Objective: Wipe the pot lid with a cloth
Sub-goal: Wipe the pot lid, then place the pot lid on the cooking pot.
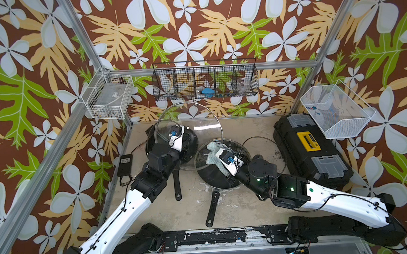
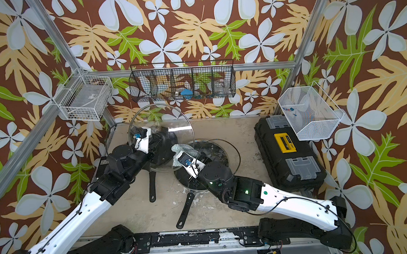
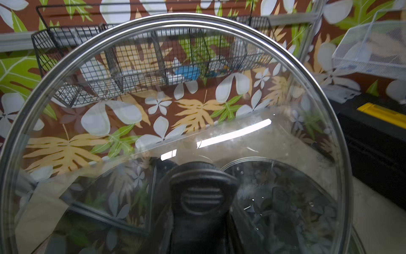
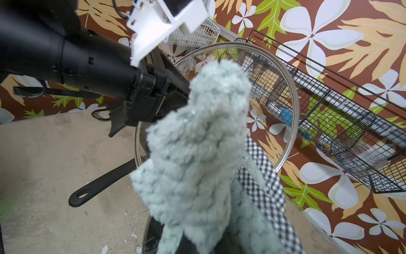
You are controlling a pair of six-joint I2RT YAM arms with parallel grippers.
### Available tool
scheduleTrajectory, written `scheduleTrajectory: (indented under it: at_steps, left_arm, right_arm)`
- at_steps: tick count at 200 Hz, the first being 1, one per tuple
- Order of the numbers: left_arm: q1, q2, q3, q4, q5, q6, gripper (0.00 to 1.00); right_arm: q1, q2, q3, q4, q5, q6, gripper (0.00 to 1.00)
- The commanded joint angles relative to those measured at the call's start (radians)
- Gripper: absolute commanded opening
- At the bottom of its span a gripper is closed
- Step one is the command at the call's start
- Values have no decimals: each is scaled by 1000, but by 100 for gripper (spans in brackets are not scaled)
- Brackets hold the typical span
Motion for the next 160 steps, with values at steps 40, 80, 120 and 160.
scheduleTrajectory:
  at_steps: [40,80,120,160]
  left_arm:
    - [123,202,227,-117,-8,-20,0]
    - [180,350,410,-284,65,19,0]
    - [241,490,544,-422,135,66,0]
    - [272,623,654,-510,146,115,0]
  right_arm:
    - [2,-4,-47,53,-109,58,0]
    - [1,-13,-45,50,-130,54,0]
    - [0,-17,-53,47,-115,36,0]
    - [-7,-16,-53,41,-115,36,0]
